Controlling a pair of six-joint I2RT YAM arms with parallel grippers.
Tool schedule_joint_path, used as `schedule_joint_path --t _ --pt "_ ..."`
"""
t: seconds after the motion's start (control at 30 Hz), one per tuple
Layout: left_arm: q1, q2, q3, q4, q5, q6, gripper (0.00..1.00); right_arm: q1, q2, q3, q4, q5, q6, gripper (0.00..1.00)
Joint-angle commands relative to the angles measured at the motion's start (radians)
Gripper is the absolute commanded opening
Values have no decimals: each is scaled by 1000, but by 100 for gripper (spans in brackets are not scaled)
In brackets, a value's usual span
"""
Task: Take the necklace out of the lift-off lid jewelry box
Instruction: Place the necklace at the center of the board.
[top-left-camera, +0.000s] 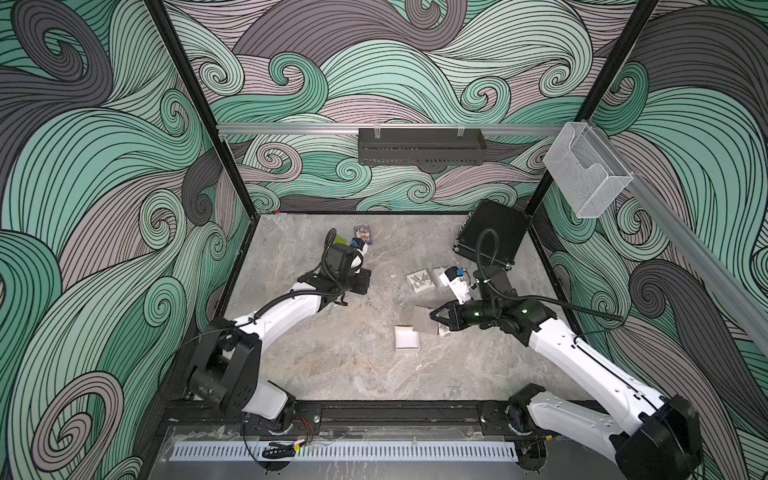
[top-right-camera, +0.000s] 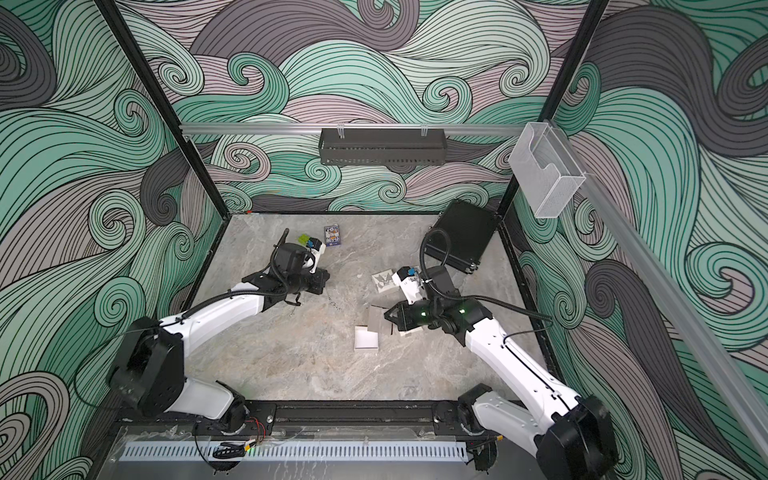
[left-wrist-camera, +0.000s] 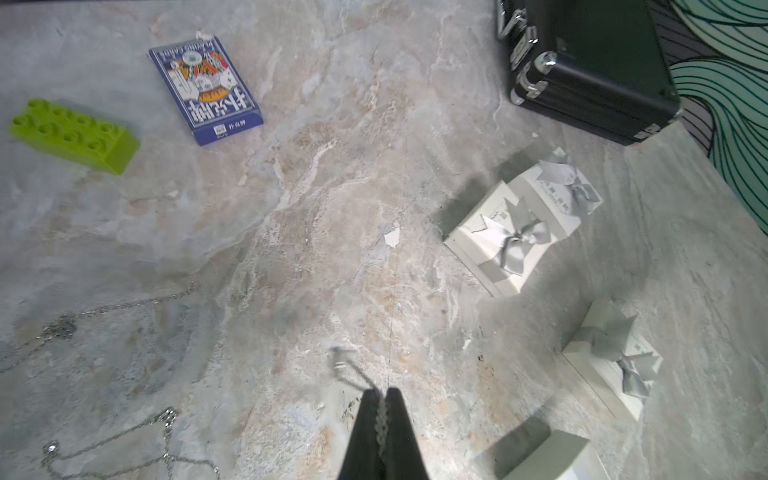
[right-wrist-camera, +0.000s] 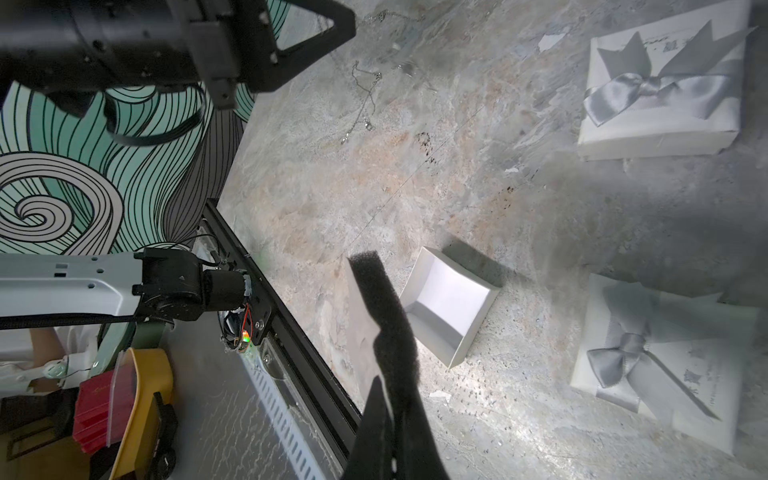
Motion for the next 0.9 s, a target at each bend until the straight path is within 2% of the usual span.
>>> schedule_joint_path --t 0.0,0.17,0.3,0.67,0.77,0.87 --pt "48 98 80 -44 45 -65 0 27 21 -21 25 2 22 3" --pt "90 253 153 -26 128 -97 0 57 68 -26 19 22 28 3" --pt "101 313 152 -19 162 -109 0 78 82 -36 35 30 37 3" --pt "110 229 5 -17 198 -153 1 118 228 -11 39 94 33 2" --pt "114 214 -18 -28 215 -162 10 126 276 4 45 105 32 1" --pt "117 201 -38 -25 214 -162 31 137 307 17 58 107 39 1"
